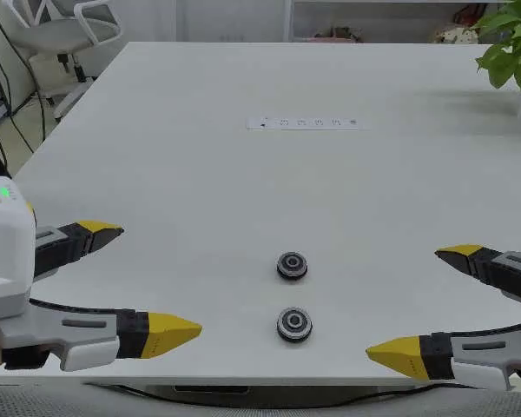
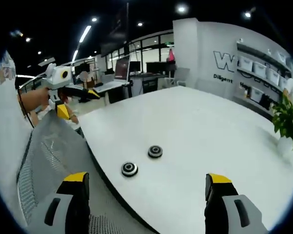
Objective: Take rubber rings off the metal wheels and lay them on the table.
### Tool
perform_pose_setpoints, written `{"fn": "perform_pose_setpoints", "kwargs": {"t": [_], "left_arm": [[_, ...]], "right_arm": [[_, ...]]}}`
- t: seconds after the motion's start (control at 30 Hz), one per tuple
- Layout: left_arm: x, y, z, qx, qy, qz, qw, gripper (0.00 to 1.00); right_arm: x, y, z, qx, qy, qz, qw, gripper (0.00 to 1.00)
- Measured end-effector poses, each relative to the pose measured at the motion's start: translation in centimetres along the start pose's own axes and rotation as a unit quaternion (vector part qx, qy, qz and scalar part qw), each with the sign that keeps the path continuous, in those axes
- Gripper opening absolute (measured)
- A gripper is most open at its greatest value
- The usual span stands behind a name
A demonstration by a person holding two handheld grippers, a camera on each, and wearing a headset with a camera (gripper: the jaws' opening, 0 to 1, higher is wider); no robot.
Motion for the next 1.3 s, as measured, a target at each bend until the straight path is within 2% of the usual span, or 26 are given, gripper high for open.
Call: {"fn": "perform_pose_setpoints", "kwargs": {"t": [0.47, 0.87, 1.3], "left_arm": [[-0.4, -0.1, 0.0, 0.001, -0.005, -0.007, 1.0, 0.94], [0.1, -0.7, 0.4, 0.003, -0.001, -0.004, 1.0, 0.94], [0.0, -0.8, 0.8, -0.001, -0.005, -0.006, 1.0, 0.93]], "right_arm": [[-0.5, 0.2, -0.3, -0.007, -0.001, 0.004, 1.0, 0.97], [-0.1, 0.7, 0.1, -0.009, 0.005, 0.003, 0.9999, 0.97], [-0.3, 1.2, 0.3, -0.008, 0.005, 0.01, 0.9999, 0.94]]}}
Point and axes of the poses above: the centre of the closed fingertips' face, and the gripper's own axes: z roughly forward along the fingers, y roughly to its right, x roughly out of its top, the point moved 4 cm from there along -z, roughly backward along the fingers, and after that the axes turned 6 degrees about y, right-handed, at the moved point
